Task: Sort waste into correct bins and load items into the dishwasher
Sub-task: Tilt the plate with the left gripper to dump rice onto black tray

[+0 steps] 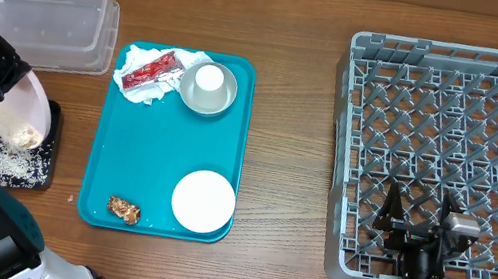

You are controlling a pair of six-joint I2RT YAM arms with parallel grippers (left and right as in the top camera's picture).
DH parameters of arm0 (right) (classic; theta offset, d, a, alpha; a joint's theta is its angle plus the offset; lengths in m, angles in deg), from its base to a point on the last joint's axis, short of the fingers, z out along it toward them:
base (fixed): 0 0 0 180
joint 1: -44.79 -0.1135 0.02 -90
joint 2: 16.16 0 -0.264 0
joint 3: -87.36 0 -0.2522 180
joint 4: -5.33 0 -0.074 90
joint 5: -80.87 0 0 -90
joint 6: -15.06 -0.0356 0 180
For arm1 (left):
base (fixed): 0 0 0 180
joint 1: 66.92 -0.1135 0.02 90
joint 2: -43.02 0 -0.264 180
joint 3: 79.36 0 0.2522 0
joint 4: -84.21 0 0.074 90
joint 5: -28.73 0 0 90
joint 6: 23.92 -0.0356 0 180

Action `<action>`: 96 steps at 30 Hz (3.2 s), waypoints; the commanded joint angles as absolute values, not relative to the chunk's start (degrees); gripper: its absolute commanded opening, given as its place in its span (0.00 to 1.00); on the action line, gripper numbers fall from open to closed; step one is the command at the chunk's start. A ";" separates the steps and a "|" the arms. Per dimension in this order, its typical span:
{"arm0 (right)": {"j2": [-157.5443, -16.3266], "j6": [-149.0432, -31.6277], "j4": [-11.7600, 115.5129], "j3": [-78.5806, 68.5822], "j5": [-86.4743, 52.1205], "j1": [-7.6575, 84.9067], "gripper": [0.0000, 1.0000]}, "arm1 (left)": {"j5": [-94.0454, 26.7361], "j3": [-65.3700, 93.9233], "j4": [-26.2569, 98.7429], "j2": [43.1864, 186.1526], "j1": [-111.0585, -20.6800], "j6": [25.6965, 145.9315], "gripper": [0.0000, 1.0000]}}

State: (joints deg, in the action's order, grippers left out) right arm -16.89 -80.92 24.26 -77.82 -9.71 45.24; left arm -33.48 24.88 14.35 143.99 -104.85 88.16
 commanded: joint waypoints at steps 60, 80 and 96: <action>-16.33 -80.48 23.91 -78.41 -9.19 45.52 1.00 | -2.57 24.46 12.82 145.28 -121.62 75.99 0.04; -16.33 -80.48 23.91 -78.41 -9.19 45.52 1.00 | 0.97 24.46 9.28 146.00 -121.20 74.13 0.04; -16.33 -80.48 23.91 -78.41 -9.19 45.50 1.00 | 3.17 24.46 7.67 146.00 -120.85 64.73 0.04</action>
